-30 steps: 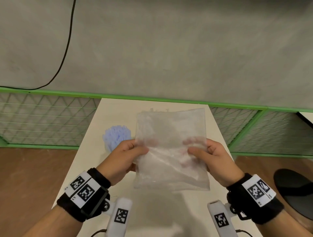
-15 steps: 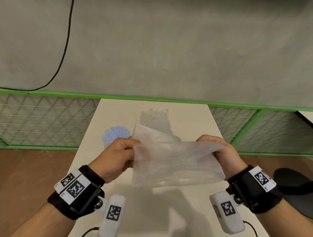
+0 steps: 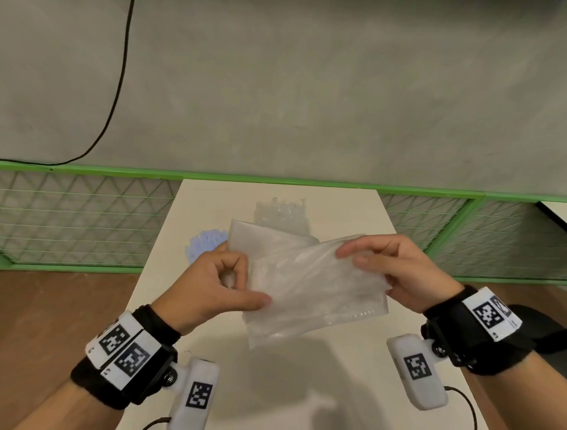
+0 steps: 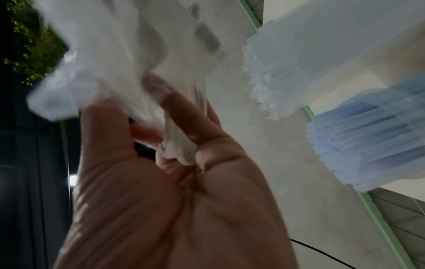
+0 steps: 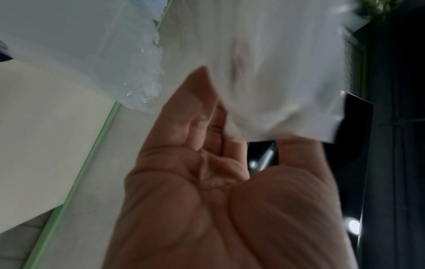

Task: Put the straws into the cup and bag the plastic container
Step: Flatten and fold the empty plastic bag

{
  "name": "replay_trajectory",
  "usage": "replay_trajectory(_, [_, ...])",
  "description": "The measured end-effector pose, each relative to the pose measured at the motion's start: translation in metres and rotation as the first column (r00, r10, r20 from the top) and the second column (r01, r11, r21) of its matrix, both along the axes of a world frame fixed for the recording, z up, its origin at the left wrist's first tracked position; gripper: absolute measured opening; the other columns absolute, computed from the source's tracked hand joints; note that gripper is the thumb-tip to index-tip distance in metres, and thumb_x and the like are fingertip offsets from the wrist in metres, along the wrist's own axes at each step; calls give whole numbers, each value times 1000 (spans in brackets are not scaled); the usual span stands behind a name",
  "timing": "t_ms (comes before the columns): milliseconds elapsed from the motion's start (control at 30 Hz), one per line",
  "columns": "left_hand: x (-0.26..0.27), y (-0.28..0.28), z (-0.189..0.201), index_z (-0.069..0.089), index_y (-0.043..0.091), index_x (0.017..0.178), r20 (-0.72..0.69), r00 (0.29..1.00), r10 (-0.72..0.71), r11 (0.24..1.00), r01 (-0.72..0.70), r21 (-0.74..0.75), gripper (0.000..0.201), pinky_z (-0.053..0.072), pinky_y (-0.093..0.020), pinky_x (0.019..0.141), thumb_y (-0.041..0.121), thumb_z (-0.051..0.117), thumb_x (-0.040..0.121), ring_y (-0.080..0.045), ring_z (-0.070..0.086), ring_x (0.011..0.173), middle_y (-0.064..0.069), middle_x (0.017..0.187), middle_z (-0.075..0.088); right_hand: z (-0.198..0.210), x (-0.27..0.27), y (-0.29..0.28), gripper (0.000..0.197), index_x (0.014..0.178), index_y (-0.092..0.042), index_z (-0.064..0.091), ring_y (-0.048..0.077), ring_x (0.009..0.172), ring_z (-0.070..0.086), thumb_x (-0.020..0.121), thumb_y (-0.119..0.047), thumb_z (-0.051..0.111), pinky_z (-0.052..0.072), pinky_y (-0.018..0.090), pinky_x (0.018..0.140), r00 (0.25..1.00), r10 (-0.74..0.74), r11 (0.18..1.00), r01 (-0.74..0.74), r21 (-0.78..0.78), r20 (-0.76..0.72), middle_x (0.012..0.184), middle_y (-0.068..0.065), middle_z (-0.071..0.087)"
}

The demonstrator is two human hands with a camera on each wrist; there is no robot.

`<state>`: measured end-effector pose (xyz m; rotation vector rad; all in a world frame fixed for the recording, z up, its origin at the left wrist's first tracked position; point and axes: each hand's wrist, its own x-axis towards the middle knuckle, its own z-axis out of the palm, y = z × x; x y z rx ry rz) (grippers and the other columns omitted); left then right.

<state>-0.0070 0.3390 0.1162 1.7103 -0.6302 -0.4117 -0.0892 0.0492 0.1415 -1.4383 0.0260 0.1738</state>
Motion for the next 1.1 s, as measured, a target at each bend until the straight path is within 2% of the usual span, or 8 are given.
replay_trajectory(67, [2,2,-1,43,23,55,-73,997,-14,999,11,-50,47,39,-13,50,26,89,46,0,45,55,13,63,50,1,1,1,41,105,-9,74,29,98,68,66,4,77,59,38,75,999,30,998,-28,-48,30,117,5,68])
replay_trajectory(200, [5,7,-5,47,26,70,-148,988,-33,997,22,-76,51,49,-24,55,18,90,45,-9,54,66,8,84,52,3,2,0,69,124,-20,67,61,112,48,67,20,69,43,61,90,982,159,963,-130,-236,105,138,-4,55])
replay_trajectory(400, [12,7,3,64,16,87,-357,933,51,962,-142,-234,39,53,-32,70,48,69,66,-26,59,96,-3,102,57,21,2,-2,77,120,-24,67,24,114,63,69,33,60,54,36,89,966,230,927,-182,-328,115,132,-7,59])
replay_trajectory(567, [-4,-19,19,73,20,105,-303,912,-277,938,325,120,30,54,-23,81,39,74,81,-12,70,97,5,105,74,28,15,11,80,130,-17,58,18,112,63,69,35,54,53,27,85,946,299,895,-234,-381,122,135,-5,58])
replay_trajectory(700, [-15,-37,15,74,11,95,-275,950,-146,989,149,-8,19,57,-24,73,23,69,82,-18,73,85,-5,94,77,15,23,12,90,144,-13,42,25,105,60,65,-4,84,54,31,80,989,-28,975,-4,221,144,131,14,56])
replay_trajectory(800, [-21,-45,13,73,9,94,-260,965,-36,991,1,-136,23,56,-24,69,25,68,79,-17,73,84,-4,92,77,-7,19,20,108,144,1,37,38,124,51,63,-51,86,42,51,100,993,-44,972,17,234,111,140,28,47])
replay_trajectory(933, [-27,-56,8,74,11,97,-127,991,40,991,-56,-125,22,59,-33,77,26,72,81,-19,73,89,-2,96,76,-14,8,35,72,122,-8,64,33,111,64,65,-45,87,53,45,92,993,97,987,-105,122,68,123,20,65])
replay_trajectory(1100, [-29,-56,4,76,12,85,-64,993,104,990,-109,-85,17,58,-50,80,28,80,79,-22,73,84,-4,88,76,-6,6,39,26,105,0,70,24,96,71,82,-12,74,56,31,79,988,-36,985,60,-160,152,104,12,74])
